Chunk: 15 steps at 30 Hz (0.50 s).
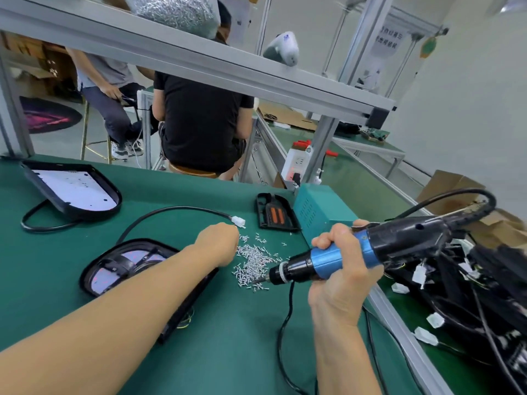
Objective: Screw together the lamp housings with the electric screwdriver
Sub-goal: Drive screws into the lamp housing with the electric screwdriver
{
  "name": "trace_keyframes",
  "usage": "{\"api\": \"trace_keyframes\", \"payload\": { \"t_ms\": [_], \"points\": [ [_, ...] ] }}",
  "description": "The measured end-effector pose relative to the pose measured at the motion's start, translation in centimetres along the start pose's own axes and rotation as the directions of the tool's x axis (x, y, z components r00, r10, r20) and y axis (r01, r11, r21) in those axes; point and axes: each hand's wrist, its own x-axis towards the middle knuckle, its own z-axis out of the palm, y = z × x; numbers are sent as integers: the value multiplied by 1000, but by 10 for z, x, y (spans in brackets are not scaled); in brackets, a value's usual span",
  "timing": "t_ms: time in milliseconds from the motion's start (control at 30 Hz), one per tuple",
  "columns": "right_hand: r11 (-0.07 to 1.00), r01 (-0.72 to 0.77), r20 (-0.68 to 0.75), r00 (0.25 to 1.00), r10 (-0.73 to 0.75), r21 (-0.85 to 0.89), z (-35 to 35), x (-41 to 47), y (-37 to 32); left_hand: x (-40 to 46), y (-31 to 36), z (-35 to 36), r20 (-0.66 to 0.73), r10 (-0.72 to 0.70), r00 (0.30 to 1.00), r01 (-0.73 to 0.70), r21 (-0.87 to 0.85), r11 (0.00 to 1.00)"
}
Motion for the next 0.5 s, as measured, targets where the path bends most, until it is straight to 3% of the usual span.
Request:
{"api": "trace_keyframes", "payload": {
  "t_ms": [133, 267, 433, 500],
  "points": [
    [1000, -5, 3, 1000, 5, -6, -1, 0, 2, 3, 6, 4, -36, 59, 998, -50, 226, 973],
    [999, 9, 7, 1000, -8, -47, -2, -1, 4, 2, 9, 4, -24, 45, 999, -34, 338, 941],
    [998, 17, 11, 1000, -16, -53, 0, -1, 3, 0, 9, 3, 5, 5, 1000, -6, 310, 951],
    [999, 13, 10, 1000, -12, -38, 1, 0, 0, 0, 8, 1, -26, -8, 1000, 13, 192, 981]
  ]
}}
